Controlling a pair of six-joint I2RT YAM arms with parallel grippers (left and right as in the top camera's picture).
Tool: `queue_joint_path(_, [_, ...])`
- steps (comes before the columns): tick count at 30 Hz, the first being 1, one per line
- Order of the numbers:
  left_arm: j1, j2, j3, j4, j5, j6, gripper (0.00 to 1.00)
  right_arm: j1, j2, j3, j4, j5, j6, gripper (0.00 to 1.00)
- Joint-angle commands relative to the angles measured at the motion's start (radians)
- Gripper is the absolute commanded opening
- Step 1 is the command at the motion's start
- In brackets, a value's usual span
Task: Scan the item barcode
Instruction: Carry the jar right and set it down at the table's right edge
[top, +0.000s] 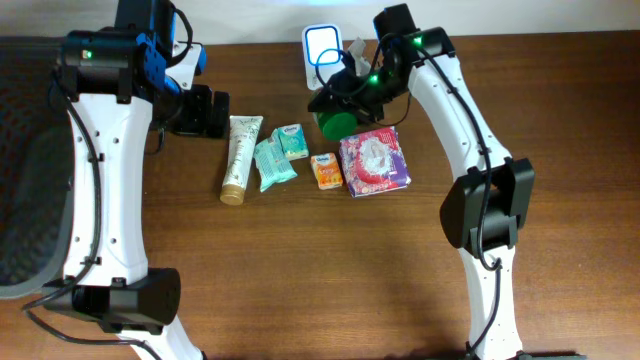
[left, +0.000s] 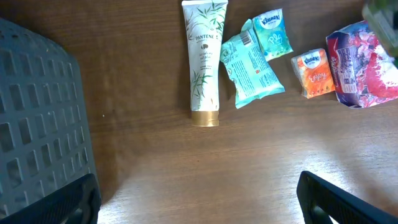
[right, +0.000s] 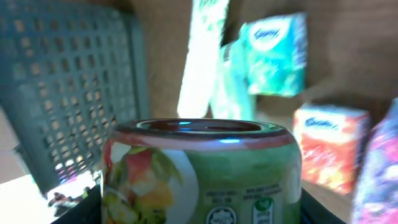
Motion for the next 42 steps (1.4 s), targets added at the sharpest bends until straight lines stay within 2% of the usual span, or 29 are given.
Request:
queue_joint_path(1, [-0.001,-0.009,-0.001,-0.001,-0.006,0.012,0.99,0.011,-0.036,0.022,-0.035,-0.137,-0.067,0.51])
queue_joint_path(7, [-0.001,-0.009,-0.001,-0.001,-0.006,0.012,0.99,0.011,-0.036,0.021,-0.078,-0.143,-0.079,0.51])
queue_joint_path(13, [-0.001,-0.009,-0.001,-0.001,-0.006,0.012,0.99,0.012,-0.036,0.021,-0.094,-0.032,-0.150,0.51])
queue_joint_path(14, [-0.001,-0.009,-0.001,-0.001,-0.006,0.012,0.99,0.012,-0.036,0.021,-0.109,-0.031,-0.216,0.51])
queue_joint_path(16, [-0.001,-0.009,-0.001,-0.001,-0.006,0.012,0.99,0.012,-0.036,0.021,-0.162,0.060,-0.368,0.51])
queue_joint_path(17, [-0.001,-0.009,-0.001,-0.001,-0.006,0.012,0.99,0.012,-0.036,0.021,-0.188,0.131,-0.393,0.50])
queue_joint_path(19, [-0.001,-0.009,-0.001,-0.001,-0.006,0.012,0.99,0.012,-0.036,0.021,-0.277,0.313,-0.392,0.47])
queue_joint_path(23, [-0.001,-0.009,-0.001,-0.001,-0.006,0.012,0.99,0.012,-0.036,0.021,-0.430,0.368,-0.419,0.54])
queue_joint_path(24, [-0.001,-0.009,-0.001,-0.001,-0.006,0.012,0.99,0.013,-0.036,0.018,-0.430,0.395,-0.418,0.47])
queue_joint_path(26, [-0.001,-0.009,-0.001,-0.001,-0.006,0.012,0.99,0.026,-0.036,0.016,-0.430,0.397,-0.418,0.47])
queue_joint_path(31, [-0.001,-0.009,-0.001,-0.001,-0.006,0.012,0.99,0.129,-0.036,0.016,-0.430,0.408,-0.445,0.52])
queue_joint_path(36, [-0.001,-0.009,-0.001,-0.001,-0.006,0.012,0.99,0.284,-0.034,0.016,-0.430,0.534,-0.528,0.54])
queue_joint_path(39, [-0.001,-0.009,-0.001,-0.001,-0.007,0.012,0.99,0.341,-0.034,0.016,-0.429,0.570,-0.546,0.53])
queue_joint_path(42, [-0.001,-0.009,-0.001,-0.001,-0.006,0.012,0.99,0.348,-0.034,0.016,-0.422,0.569,-0.521,0.46])
